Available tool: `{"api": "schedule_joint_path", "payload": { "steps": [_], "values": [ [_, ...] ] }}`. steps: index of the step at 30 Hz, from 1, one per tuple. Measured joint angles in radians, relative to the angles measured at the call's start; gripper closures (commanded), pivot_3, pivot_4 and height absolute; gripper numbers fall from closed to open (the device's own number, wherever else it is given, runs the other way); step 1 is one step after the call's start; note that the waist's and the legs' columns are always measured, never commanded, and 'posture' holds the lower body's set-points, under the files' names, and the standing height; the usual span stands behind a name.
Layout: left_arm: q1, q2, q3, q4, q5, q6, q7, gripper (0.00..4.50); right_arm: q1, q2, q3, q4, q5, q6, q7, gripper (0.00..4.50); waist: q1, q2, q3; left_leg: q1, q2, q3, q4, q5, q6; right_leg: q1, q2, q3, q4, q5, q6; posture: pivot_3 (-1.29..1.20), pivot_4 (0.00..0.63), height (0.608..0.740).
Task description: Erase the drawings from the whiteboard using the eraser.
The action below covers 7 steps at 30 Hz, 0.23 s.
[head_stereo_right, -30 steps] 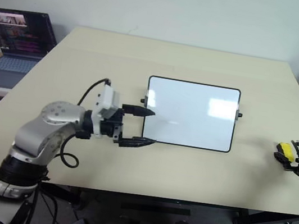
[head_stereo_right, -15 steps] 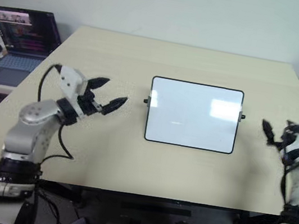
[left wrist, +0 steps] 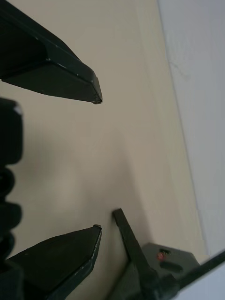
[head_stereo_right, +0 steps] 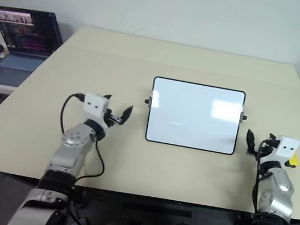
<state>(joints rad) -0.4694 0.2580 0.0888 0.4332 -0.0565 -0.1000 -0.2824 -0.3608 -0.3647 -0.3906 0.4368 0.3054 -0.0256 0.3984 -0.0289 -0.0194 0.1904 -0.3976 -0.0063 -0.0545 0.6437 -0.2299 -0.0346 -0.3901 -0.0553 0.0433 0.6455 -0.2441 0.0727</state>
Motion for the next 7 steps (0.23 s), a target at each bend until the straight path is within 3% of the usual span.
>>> {"api": "schedule_joint_path", "payload": {
  "steps": [7],
  "values": [
    [-0.054, -0.012, -0.001, 0.162, 0.007, -0.096, 0.035, 0.0, -0.007, 0.048, 0.039, 0.004, -0.008, -0.018, -0.03, 0.03, -0.003, 0.0, 0.0, 0.0, 0.0, 0.0, 0.0, 0.0, 0.0, 0.0, 0.0, 0.0, 0.0, 0.0, 0.0, 0.0, 0.15, 0.74]
  ]
}}
